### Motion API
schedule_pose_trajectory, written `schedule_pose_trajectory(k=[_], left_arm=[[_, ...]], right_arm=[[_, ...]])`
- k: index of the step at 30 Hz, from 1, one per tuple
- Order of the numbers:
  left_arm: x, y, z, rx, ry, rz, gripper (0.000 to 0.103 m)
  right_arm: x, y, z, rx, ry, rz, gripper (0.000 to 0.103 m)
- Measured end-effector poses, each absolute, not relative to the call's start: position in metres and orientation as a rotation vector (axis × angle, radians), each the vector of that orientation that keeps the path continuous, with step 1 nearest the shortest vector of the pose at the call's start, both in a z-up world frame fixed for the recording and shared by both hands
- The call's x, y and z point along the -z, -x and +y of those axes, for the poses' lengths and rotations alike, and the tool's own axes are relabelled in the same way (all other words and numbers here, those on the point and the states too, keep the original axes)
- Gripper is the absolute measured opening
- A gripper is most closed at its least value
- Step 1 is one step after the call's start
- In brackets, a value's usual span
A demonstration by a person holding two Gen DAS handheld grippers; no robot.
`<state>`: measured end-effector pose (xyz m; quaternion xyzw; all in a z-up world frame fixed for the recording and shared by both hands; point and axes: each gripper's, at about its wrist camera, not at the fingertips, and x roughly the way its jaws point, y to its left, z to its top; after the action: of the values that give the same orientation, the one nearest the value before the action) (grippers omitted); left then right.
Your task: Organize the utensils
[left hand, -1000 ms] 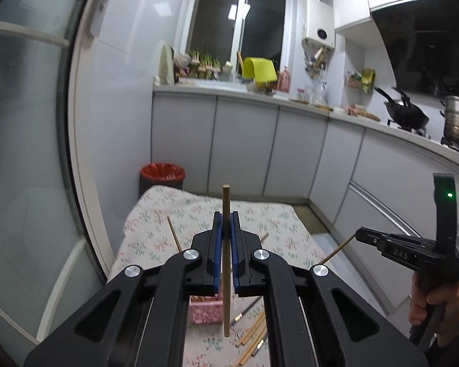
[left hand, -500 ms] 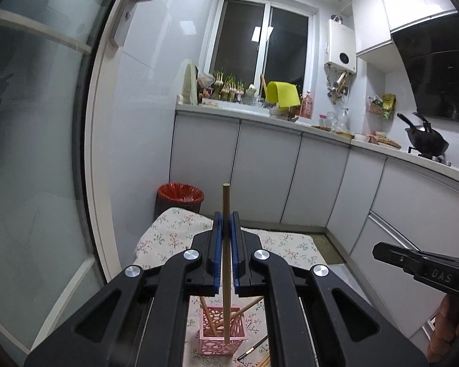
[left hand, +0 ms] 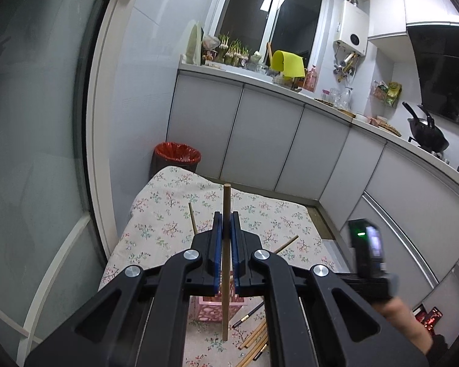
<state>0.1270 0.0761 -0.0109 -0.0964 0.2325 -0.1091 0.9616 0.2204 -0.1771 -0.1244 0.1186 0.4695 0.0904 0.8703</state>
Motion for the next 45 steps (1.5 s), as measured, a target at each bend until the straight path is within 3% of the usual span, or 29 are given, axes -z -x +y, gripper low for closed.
schedule_pose_trajectory(k=[4,9,16,24,30,45], left_arm=[[0.015,-0.128,0.079,0.223,0.185,0.481,0.005],[0.022,-0.134,0.08,0.214,0.17,0.507,0.005],[0.025,-0.138,0.082,0.213,0.167,0.519,0.005],[0.027,-0.139,0.073,0.222,0.154,0.529,0.005],[0.022,-0.132,0.07,0.218,0.141,0.487,0.005],[0.002,-0.122,0.079,0.096,0.227,0.312,0.005]], right_arm=[[0.175,-0.255,-0.168,-0.195,-0.214,1.079,0.023],[0.221,-0.286,-0.161,-0.151,-0.167,1.144,0.023],[0.248,-0.314,-0.163,-0.033,-0.05,1.148,0.023],[0.257,-0.316,-0.172,-0.021,0.01,1.152,0.006],[0.22,-0.286,-0.181,-0.038,-0.02,1.084,0.005],[0.07,-0.176,-0.17,-0.172,-0.109,0.683,0.005]])
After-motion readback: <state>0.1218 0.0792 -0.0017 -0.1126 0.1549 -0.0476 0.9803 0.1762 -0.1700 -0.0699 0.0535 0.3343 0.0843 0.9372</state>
